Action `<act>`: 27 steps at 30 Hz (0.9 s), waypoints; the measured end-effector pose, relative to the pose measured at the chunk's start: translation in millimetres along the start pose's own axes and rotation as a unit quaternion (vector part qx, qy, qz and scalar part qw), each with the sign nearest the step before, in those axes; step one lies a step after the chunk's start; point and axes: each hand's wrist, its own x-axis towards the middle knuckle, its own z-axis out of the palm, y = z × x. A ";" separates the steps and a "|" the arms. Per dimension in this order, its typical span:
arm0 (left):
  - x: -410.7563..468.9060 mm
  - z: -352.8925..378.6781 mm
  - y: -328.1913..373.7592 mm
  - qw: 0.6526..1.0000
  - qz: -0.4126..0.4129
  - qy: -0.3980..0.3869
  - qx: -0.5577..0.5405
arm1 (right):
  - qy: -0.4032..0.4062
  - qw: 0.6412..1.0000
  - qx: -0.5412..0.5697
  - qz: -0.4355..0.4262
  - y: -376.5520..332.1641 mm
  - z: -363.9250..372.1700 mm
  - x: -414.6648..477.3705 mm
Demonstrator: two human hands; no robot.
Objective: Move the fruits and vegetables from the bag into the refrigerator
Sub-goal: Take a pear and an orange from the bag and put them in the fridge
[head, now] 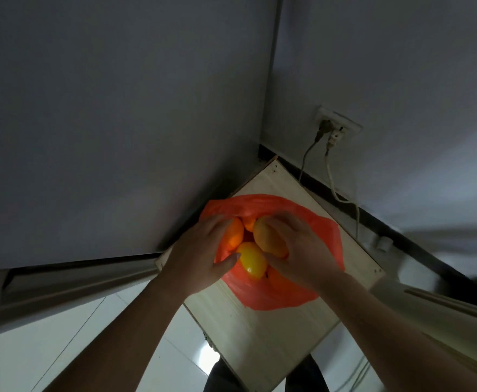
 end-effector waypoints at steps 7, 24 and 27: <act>-17.9 5.9 6.0 0.998 -0.050 -0.002 -0.048 | 0.025 0.999 0.016 0.022 3.0 15.5 -1.4; -20.4 9.1 84.0 0.894 -0.158 -0.016 -0.418 | 0.177 0.962 0.204 -0.025 -11.9 -7.5 -79.6; -21.9 12.3 90.7 0.861 -0.171 -0.029 -0.477 | 0.187 0.953 0.237 -0.027 -14.6 -4.6 -81.4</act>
